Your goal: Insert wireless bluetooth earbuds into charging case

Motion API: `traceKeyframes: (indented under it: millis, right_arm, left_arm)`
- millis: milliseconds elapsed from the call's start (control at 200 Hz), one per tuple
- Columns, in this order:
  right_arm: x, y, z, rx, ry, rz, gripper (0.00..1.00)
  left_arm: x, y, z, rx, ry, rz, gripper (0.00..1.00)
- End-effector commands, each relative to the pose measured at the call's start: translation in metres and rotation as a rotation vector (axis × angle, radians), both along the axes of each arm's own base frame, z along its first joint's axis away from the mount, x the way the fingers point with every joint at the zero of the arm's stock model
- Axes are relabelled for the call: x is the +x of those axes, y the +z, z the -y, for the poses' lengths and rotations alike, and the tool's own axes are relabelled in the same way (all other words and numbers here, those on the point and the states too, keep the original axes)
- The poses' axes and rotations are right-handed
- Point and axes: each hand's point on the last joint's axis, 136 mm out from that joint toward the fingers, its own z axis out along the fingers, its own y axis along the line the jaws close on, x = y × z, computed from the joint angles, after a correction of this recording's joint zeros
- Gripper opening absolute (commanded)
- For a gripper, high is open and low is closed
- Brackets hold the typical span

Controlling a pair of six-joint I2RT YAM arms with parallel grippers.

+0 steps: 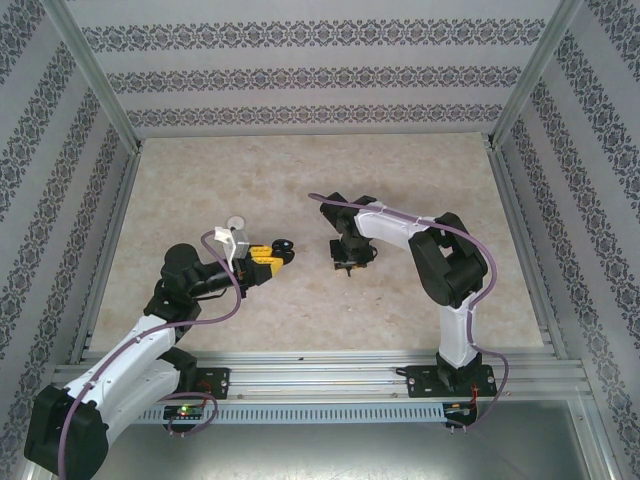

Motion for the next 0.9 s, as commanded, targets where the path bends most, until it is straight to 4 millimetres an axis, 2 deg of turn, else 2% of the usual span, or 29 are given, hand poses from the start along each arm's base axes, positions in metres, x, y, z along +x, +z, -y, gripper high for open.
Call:
traceKeyframes:
  millis: [0,185,350,565,654,769,894]
  right_arm:
    - [-0.017,-0.013,0.002,-0.036,-0.004,-0.060,0.29]
    - [-0.015,-0.009,0.002,-0.034,-0.002,-0.048,0.22]
    - [-0.007,0.017,0.004,-0.032,-0.002,0.022,0.20]
    - [0.000,0.079,0.005,0.008,-0.005,0.165,0.19]
    - [0.001,0.107,0.005,0.013,0.004,0.234,0.19]
    - [-0.001,0.146,0.002,0.047,0.003,0.332,0.19]
    - [-0.006,0.193,0.003,0.090,-0.001,0.461,0.19]
  left_arm:
    - [-0.004,0.005,0.000,-0.012,-0.016,0.008,0.00]
    - [-0.005,0.007,0.000,-0.017,-0.017,0.011,0.00]
    - [-0.004,0.017,0.000,-0.028,-0.018,0.035,0.00]
    - [-0.002,0.029,0.000,-0.043,-0.012,0.088,0.00]
    - [0.002,0.042,0.003,-0.056,-0.013,0.137,0.00]
    - [0.005,0.056,0.012,-0.043,-0.044,0.200,0.00]
    - [0.008,0.061,0.026,0.003,-0.055,0.271,0.00]
